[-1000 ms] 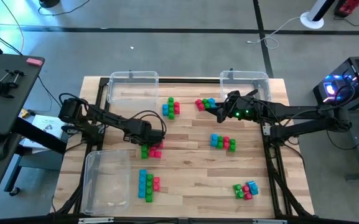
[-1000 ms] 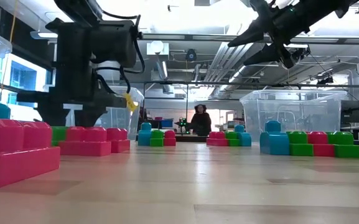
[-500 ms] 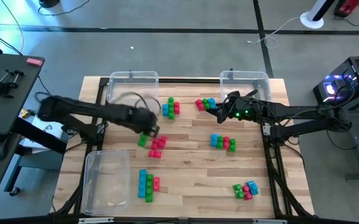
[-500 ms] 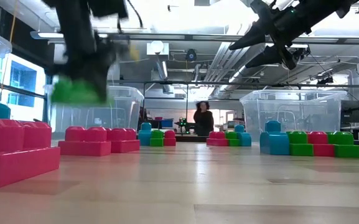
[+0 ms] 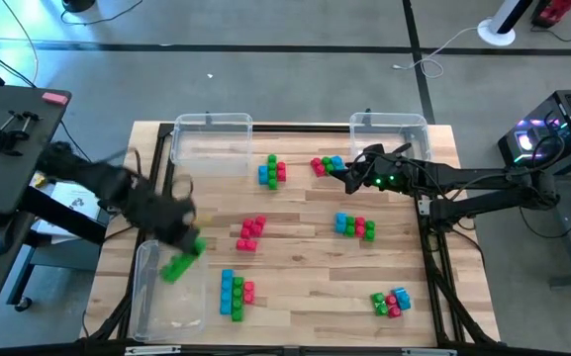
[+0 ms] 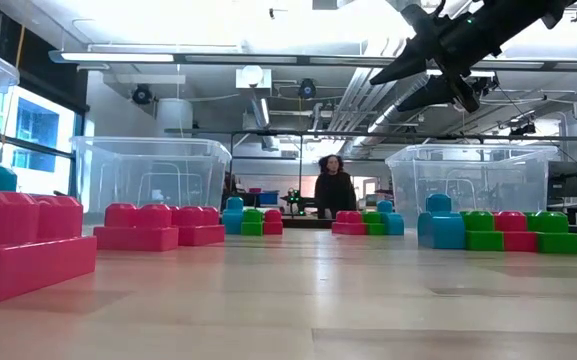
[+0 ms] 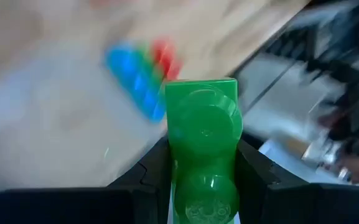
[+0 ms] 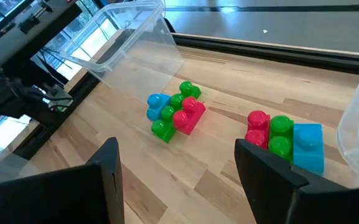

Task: Sort blocks
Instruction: Put the green game piece into the bottom left transparent bin

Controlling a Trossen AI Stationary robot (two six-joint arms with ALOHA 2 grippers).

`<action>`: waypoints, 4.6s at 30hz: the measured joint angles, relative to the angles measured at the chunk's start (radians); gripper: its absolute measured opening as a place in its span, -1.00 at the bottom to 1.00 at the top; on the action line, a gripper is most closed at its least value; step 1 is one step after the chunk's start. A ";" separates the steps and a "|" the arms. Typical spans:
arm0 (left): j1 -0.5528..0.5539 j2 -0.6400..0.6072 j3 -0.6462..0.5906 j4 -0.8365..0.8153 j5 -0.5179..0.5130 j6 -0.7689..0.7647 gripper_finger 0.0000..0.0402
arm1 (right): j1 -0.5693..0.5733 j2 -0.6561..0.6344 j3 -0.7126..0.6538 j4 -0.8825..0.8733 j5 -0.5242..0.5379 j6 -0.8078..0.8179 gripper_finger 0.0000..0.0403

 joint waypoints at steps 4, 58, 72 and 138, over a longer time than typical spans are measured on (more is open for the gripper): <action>-0.214 0.092 -0.031 -0.001 0.056 -0.236 -0.51 | 0.000 0.000 0.000 0.000 0.000 -0.007 -0.03; 0.663 0.956 0.243 0.425 -0.507 0.691 0.19 | 0.032 -0.008 0.000 0.323 -0.203 -0.008 -0.03; 0.593 0.957 0.242 0.404 -0.693 0.549 0.19 | 0.032 -0.008 0.000 0.305 -0.204 -0.050 -0.03; 0.662 1.065 0.187 0.508 -0.711 0.480 -0.49 | 0.032 -0.008 0.000 0.188 -0.230 -0.050 -0.03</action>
